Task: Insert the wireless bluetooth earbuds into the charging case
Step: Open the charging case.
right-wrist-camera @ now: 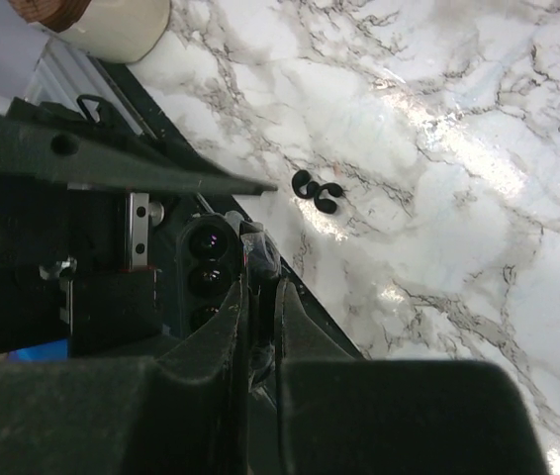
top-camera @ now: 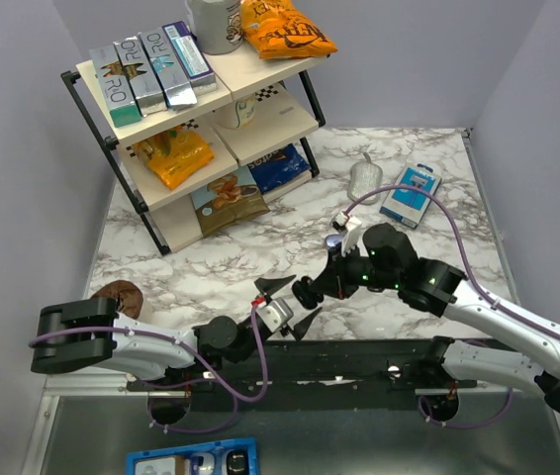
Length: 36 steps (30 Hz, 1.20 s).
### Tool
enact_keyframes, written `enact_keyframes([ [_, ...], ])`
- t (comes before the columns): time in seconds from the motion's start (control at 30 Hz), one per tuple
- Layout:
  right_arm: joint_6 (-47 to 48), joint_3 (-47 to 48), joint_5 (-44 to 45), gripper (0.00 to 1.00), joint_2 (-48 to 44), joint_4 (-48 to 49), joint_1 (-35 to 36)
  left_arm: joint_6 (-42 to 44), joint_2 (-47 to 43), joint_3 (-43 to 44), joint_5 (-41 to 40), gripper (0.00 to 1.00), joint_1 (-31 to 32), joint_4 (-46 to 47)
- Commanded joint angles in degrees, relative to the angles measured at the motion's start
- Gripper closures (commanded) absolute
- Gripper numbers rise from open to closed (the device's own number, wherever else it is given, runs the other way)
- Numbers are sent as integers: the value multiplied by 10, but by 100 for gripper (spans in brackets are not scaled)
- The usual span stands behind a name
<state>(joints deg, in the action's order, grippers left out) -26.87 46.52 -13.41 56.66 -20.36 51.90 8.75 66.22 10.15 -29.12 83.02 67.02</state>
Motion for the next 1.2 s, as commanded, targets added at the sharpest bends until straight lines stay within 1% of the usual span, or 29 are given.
enact_keyframes([
  [0.0,52,34,-15,99,-24,-47,-2,-9,-15,14,-22,1,3,-29],
  [0.13,67,44,-24,99,-41,-62,-2,-12,-23,15,-43,1,3,-39],
  [0.23,80,53,-4,99,-53,-78,-2,-38,-41,21,-62,1,3,-73],
  [0.3,99,70,30,99,-52,-102,-2,-85,-69,34,-81,1,3,-160],
  [0.33,109,78,43,99,-51,-112,-1,-119,-78,60,-82,1,2,-208],
  [0.37,117,84,72,99,-47,-129,-1,-144,-85,83,-67,1,-6,-331],
  [0.4,137,95,87,99,-45,-137,-1,-196,-86,107,-64,1,-9,-389],
  [0.43,147,98,100,99,-45,-143,-1,-219,-85,149,-65,1,-12,-440],
  [0.47,158,100,116,99,-44,-150,-2,-238,-85,164,-62,1,-12,-514],
  [0.5,177,103,125,99,-44,-155,-2,-250,-92,171,-52,1,-12,-531],
  [0.53,185,105,131,99,-43,-158,-1,-266,-102,173,-38,1,-13,-543],
  [0.57,191,103,157,99,-46,-155,-2,-267,-116,167,-22,1,-15,-531],
  [0.6,200,100,169,99,-54,-153,-2,-267,-151,155,24,1,-28,-520],
  [0.63,203,98,182,99,-58,-151,-1,-256,-172,118,48,1,-35,-496],
  [0.67,203,96,218,99,-62,-147,-1,-257,-193,93,59,1,-40,-434],
  [0.7,206,94,233,99,-75,-143,-2,-262,-238,67,54,1,-43,-405],
  [0.73,208,90,246,99,-81,-139,-2,-271,-260,16,25,1,-44,-380],
  [0.77,209,87,268,99,-88,-133,-2,-304,-280,-10,0,1,-47,-336],
  [0.8,219,85,273,99,-95,-130,-2,-341,-308,-31,-27,1,-53,-348],
  [0.83,229,82,269,99,-105,-126,-2,-401,-318,-27,-102,1,-72,-403],
  [0.87,236,76,263,99,-112,-116,-1,-457,-324,-8,-113,1,-86,-537],
  [0.9,247,74,263,99,-117,-112,-1,-479,-319,13,-90,1,-101,-575],
  [0.93,249,73,261,99,-125,-108,-1,-480,-312,35,-69,1,-117,-591],
  [0.97,254,72,243,99,-129,-105,-1,-481,-306,38,-33,1,-121,-589],
  [1.03,258,74,222,99,-132,-102,-1,-501,-293,42,-30,1,-122,-560],
  [1.07,263,76,187,99,-129,-107,-2,-501,-291,39,-14,1,-125,-546],
  [1.1,263,79,169,99,-127,-108,-2,-489,-292,34,0,1,-126,-494],
  [1.17,286,82,127,99,-117,-117,-2,-461,-294,20,32,1,-128,-452],
])
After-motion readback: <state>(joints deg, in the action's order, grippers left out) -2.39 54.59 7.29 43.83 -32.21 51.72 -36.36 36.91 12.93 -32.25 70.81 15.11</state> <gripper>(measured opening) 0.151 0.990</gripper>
